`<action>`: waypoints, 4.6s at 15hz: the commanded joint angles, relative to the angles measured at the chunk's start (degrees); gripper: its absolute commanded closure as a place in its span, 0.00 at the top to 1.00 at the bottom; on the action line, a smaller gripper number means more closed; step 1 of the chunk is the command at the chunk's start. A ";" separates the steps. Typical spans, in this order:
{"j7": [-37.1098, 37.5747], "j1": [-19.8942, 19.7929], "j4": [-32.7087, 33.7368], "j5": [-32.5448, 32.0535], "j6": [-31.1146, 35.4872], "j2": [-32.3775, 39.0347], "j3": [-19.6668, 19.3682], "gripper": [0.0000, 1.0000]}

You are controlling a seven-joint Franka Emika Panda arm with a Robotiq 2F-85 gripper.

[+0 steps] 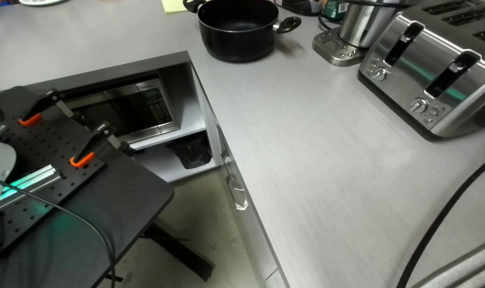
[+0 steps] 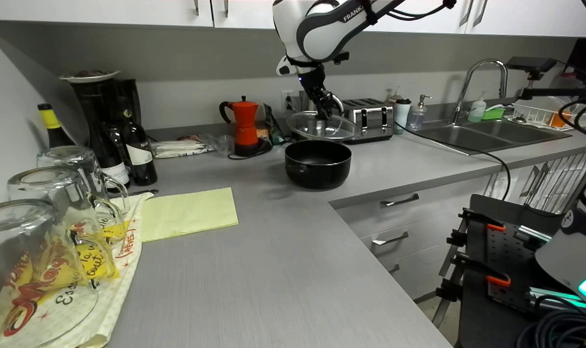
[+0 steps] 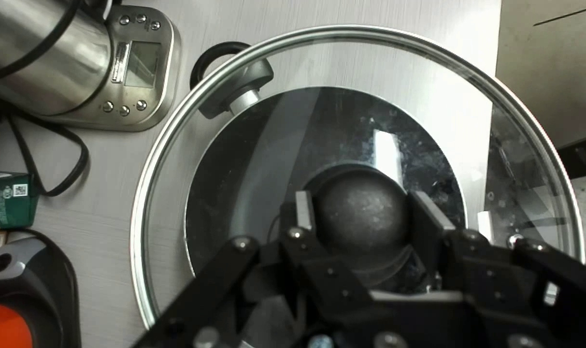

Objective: Put the glass lid on the black pot.

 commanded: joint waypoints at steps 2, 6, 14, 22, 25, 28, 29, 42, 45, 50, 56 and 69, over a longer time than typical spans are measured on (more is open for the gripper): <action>-1.33 0.96 9.50 1.82 -5.18 5.71 -1.04 0.25; -1.23 1.16 14.52 2.16 -7.66 9.75 -1.40 0.25; -1.10 1.23 21.40 2.42 -10.41 15.87 -2.38 0.25; -0.80 1.50 22.55 1.95 -10.26 18.45 -3.05 0.25; -0.70 1.82 22.58 1.88 -10.24 18.98 -3.07 0.25; -0.61 2.20 22.72 1.80 -10.23 19.41 -3.09 0.25; -0.60 2.32 22.78 1.78 -10.22 19.54 -3.11 0.25; -0.55 2.68 22.70 1.80 -10.25 20.51 -3.40 0.25; -0.58 2.66 22.78 1.83 -10.31 20.57 -3.43 0.25; -0.70 2.53 22.45 2.03 -10.31 20.45 -3.35 0.25; -0.67 2.43 21.92 2.05 -10.54 20.60 -3.44 0.25; -0.74 2.28 21.42 2.06 -10.89 21.11 -3.56 0.25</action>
